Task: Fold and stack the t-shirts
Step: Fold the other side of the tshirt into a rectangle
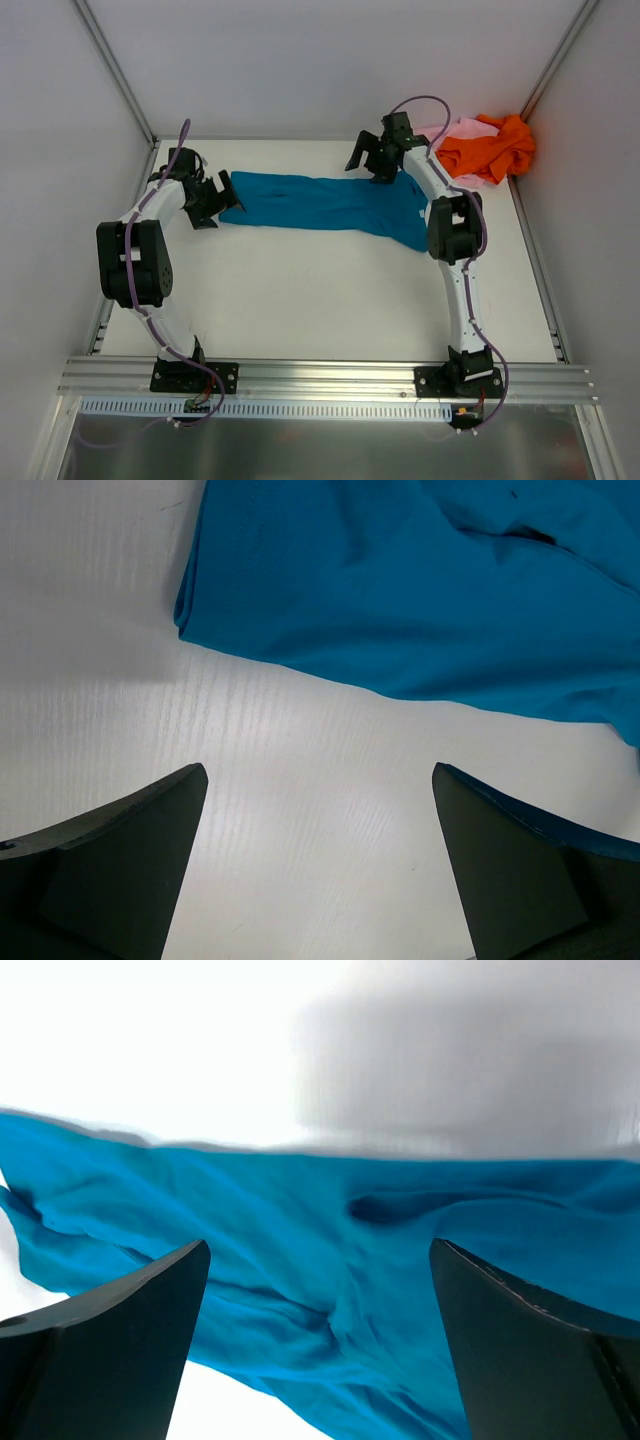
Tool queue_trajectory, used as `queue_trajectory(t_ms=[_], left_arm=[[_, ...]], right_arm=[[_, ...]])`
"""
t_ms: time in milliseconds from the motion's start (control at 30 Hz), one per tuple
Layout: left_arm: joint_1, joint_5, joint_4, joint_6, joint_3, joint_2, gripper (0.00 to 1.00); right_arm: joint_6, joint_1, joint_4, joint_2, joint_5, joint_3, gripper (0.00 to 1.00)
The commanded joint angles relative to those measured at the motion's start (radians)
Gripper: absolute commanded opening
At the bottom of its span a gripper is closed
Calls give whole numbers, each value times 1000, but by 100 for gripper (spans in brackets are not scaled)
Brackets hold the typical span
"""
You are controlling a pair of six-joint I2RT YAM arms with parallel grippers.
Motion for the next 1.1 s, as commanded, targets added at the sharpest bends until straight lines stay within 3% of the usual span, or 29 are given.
queue_trajectory(t_ms=[0, 267, 433, 567, 767, 833, 900, 1067], left_arm=[[-1, -11, -18, 24, 6, -22, 99], [-1, 13, -3, 14, 2, -25, 99], [18, 65, 101, -10, -69, -86, 99], [81, 171, 184, -47, -112, -109, 99], [109, 390, 386, -105, -124, -86, 99], [88, 411, 403, -25, -90, -59, 99], [71, 392, 313, 54, 41, 16, 99], [13, 397, 184, 217, 313, 186, 99]], right_arm=[[19, -4, 77, -16, 30, 46, 99], [-24, -7, 168, -108, 69, 9, 99], [-128, -15, 67, -265, 124, 7, 99], [-168, -15, -19, -417, 121, -121, 99], [-141, -10, -79, -560, 72, -473, 100], [-141, -4, -61, -576, 69, -580, 99], [-130, -4, -62, -574, 67, -629, 100], [-130, -4, -70, -553, 62, -662, 99]])
